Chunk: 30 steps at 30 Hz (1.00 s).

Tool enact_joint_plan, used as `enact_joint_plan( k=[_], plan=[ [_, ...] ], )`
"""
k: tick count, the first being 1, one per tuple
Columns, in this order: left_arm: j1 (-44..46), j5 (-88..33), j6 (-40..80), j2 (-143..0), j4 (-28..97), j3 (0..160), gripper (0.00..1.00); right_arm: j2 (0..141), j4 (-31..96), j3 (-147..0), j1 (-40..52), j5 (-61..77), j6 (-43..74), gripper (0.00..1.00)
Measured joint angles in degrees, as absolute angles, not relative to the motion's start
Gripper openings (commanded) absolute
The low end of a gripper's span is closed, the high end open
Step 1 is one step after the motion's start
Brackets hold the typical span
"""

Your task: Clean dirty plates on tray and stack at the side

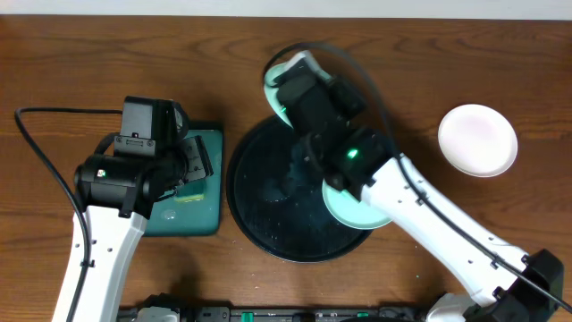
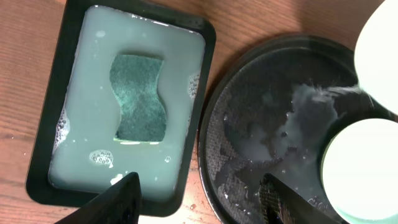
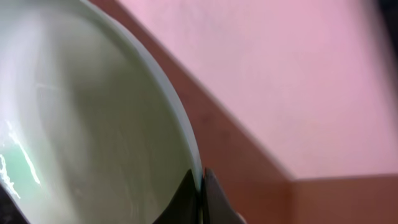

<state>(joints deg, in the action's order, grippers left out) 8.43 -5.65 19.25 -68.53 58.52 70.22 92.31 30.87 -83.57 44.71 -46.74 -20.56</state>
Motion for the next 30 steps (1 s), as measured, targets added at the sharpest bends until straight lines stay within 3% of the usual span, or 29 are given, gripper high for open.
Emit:
enact_joint_plan(
  k=[12,30],
  plan=[
    [8.43,-5.63,19.25,-68.58,58.54,70.22,0.61,92.31,23.97,-83.57,56.73,-68.16,-44.71,0.01],
    [8.43,-5.63,19.22,-68.58,58.70,70.22,0.61,92.55,23.40,-83.57,57.87,-74.65,-49.17,0.01]
  ],
)
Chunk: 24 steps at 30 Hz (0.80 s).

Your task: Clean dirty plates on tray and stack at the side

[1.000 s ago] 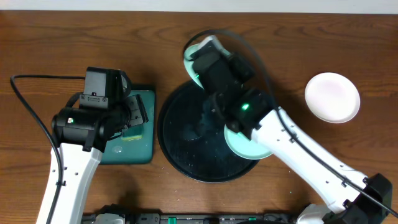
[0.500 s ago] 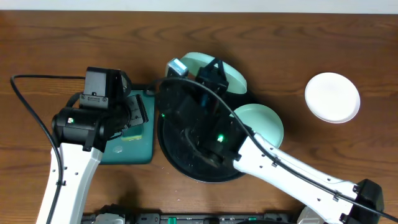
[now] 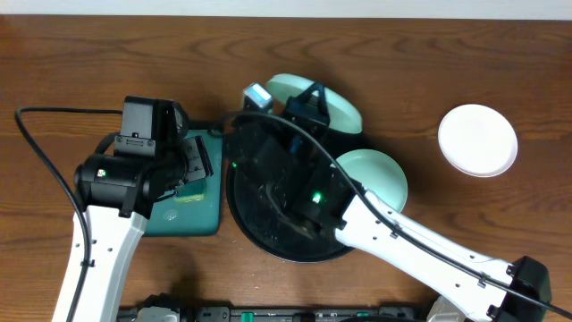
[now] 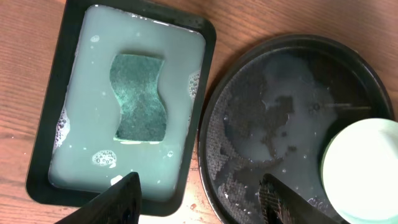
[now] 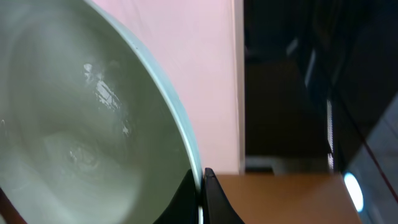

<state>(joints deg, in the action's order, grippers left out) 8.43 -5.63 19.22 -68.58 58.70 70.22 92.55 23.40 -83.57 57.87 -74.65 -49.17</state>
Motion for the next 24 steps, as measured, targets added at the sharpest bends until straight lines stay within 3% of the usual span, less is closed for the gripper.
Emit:
enact_joint_plan(
  k=[14,24],
  plan=[
    [8.43,-5.65,19.25,-68.58,59.02,70.22,0.61,93.86,25.21,-83.57,56.73,-76.88,-42.22,0.01],
    [8.43,-5.65,19.25,-68.58,59.16,70.22,0.61,94.35,32.18,-83.64,58.54,-70.89,-33.17,0.01]
  ],
)
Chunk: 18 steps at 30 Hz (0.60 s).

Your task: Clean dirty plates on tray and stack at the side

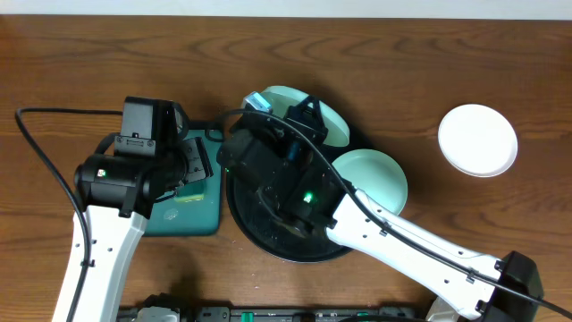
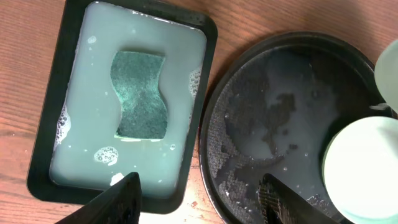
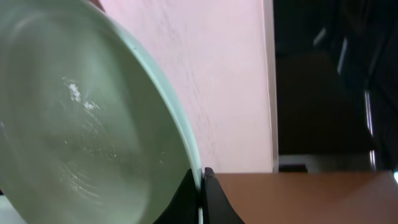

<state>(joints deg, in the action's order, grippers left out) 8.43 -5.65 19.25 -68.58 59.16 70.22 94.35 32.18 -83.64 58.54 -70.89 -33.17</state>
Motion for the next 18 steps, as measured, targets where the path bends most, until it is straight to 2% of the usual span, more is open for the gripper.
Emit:
enact_joint_plan(
  k=[4,8,11,14,18],
  plan=[
    [8.43,-5.65,19.22,-68.58,59.16,70.22,0.61,94.35,31.90,-83.64,56.84,-70.54,-30.70,0.01],
    [8.43,-5.65,19.25,-68.58,59.16,70.22,0.61,94.26,30.15,-83.68,53.82,-77.43,-30.11,0.01],
    [8.43,-5.65,19.22,-68.58,58.76,70.22,0.61,94.08,38.54,-84.03,54.33,-70.57,-29.61,0.01],
    [8.43,-5.65,19.25,-68.58,58.83,70.22,0.61,94.11,40.12,-83.99,56.47,-63.11,-25.54,0.01],
    [8.43,-5.63,19.25,-68.58,58.87,70.22,0.61,94.08,41.10,-84.05,56.18,-64.10,-19.70,0.01]
  ],
)
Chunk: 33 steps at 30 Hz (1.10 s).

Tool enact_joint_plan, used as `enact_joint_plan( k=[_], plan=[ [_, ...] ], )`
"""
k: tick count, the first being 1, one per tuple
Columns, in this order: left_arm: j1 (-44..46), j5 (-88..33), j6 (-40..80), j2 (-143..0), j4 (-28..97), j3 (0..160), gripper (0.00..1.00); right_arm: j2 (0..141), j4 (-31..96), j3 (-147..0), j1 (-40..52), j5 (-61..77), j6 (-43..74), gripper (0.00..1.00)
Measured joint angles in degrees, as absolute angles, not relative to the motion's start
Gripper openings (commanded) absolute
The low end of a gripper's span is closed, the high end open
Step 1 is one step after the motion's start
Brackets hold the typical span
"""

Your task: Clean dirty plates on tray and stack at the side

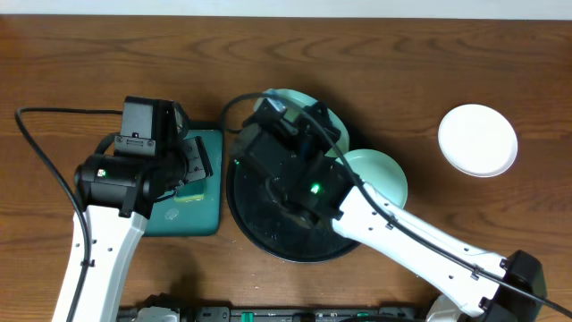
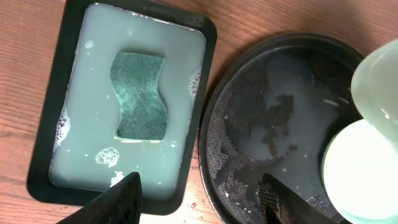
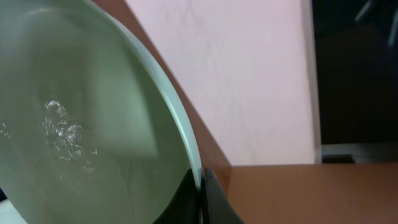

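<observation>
My right gripper [image 3: 200, 193] is shut on the rim of a pale green plate [image 3: 87, 124], held tilted over the far side of the round black tray [image 1: 259, 224]. That plate [image 1: 299, 100] shows behind the right arm in the overhead view, and its edge [image 2: 376, 78] enters the left wrist view. A second green plate [image 1: 380, 174] lies on the tray's right side. My left gripper [image 2: 199, 199] hangs open above the gap between the sponge basin and the tray. A green sponge [image 2: 140, 96] lies in the soapy water.
The black rectangular basin [image 1: 210, 228] of soapy water sits left of the tray. A white plate [image 1: 477, 139] lies alone at the right side of the wooden table. A black cable [image 1: 45, 152] loops at the far left. Water pools on the tray's mesh floor [image 2: 280, 130].
The right arm has shifted slightly to the right, and the held green plate has tilted further. More of that plate now shows in the left wrist view. The left arm is unmoved.
The right gripper held the green plate by its rim at the tray's far edge, its arm covering the second plate. Then the arm lay further left across the tray with the plate tilted up. It has kept its grip throughout, while the left gripper stayed open above the basin.
</observation>
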<state>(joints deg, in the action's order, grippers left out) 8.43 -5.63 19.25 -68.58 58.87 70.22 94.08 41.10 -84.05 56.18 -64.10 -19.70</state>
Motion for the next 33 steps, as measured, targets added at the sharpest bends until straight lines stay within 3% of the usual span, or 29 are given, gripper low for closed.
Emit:
enact_joint_plan(
  k=[6,10,14,22,33],
  plan=[
    [8.43,-5.63,19.25,-68.60,58.94,70.22,0.60,94.08,42.28,-84.07,55.68,-66.19,-13.93,0.01],
    [8.43,-5.65,19.22,-68.60,58.96,70.22,0.60,94.00,46.96,-84.18,54.94,-54.37,-11.99,0.02],
    [8.43,-5.65,19.25,-68.62,58.98,70.22,0.60,94.00,48.45,-84.18,49.74,-39.83,-0.67,0.02],
    [8.43,-5.65,19.22,-68.64,59.31,70.22,0.60,94.00,48.90,-84.18,29.52,-20.95,16.62,0.02],
    [8.43,-5.65,19.25,-68.64,59.40,70.22,0.60,94.00,50.76,-84.18,-3.88,2.87,23.97,0.02]
  ],
)
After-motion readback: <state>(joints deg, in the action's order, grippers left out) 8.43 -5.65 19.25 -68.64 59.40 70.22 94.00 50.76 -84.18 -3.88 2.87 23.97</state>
